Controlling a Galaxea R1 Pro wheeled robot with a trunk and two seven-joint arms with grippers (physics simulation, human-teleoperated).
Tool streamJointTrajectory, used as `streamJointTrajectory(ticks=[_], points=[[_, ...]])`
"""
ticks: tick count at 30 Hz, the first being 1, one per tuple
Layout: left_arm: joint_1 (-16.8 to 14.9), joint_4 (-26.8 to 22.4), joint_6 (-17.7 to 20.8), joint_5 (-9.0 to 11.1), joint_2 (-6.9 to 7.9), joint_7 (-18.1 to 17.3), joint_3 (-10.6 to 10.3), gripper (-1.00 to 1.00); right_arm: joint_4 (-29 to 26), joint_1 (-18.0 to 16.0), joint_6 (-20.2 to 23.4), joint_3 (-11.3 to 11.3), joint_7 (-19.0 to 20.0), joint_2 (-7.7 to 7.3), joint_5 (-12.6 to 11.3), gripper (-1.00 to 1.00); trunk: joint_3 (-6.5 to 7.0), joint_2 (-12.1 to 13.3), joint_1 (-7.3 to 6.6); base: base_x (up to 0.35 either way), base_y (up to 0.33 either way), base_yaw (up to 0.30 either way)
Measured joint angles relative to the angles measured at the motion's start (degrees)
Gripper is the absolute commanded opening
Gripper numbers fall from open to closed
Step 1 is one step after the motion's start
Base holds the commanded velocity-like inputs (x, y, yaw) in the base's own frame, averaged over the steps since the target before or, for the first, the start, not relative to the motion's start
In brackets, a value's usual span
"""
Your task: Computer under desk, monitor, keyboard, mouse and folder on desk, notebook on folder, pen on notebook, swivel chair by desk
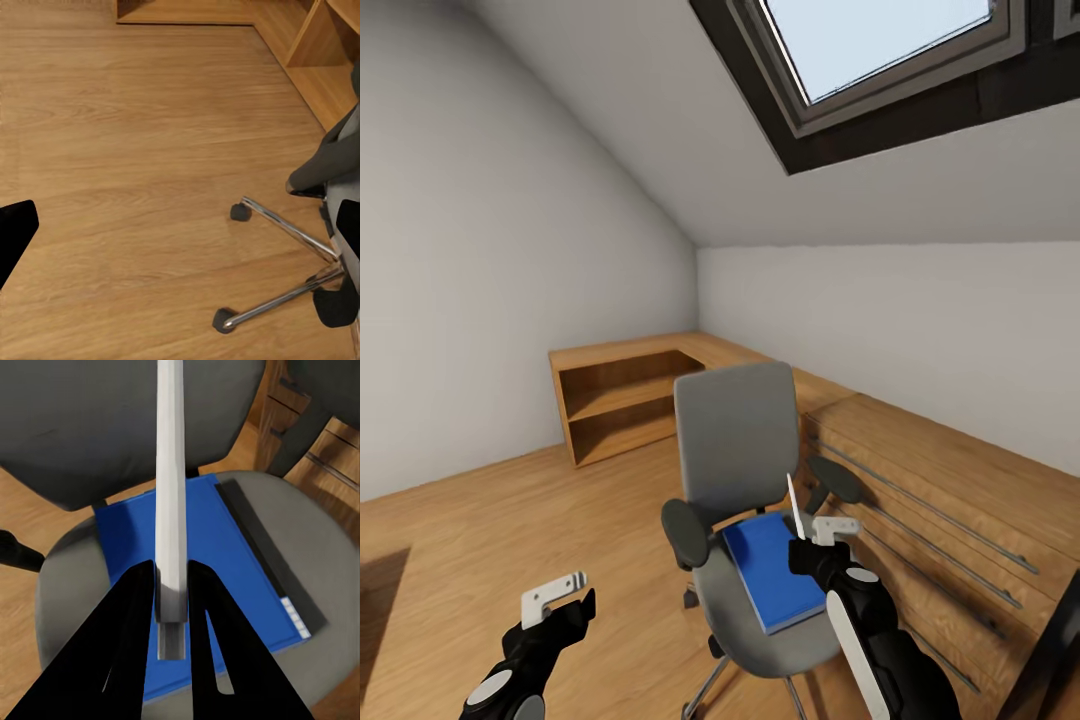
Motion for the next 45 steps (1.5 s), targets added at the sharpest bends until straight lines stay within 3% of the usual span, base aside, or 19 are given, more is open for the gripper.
streamJointTrajectory(ticks=[27, 34, 45], points=[[0.0, 0.0, 0.0, 0.13, -0.13, 0.0, -0.14, 1.0, -0.18, 0.02, 0.84, -0.08, 0.0, -0.03, 0.02, -1.0, 4.85, 10.83, -5.93, 0.0, 0.0, 0.0], [0.0, 0.01, 0.09, 0.09, -0.31, 0.0, -0.5, 1.0, -3.66, 0.58, 2.19, -0.21, -0.08, -0.09, 0.09, -1.0, 6.11, 13.64, -7.47, 0.0, 0.0, -0.038], [0.0, 0.0, 0.09, 0.09, -0.35, 0.0, -0.52, 1.0, -4.2, 0.78, 2.43, -0.42, -0.09, -0.07, 0.1, -1.0, 8.13, 18.05, -9.89, 0.0, 0.0, -0.11]])
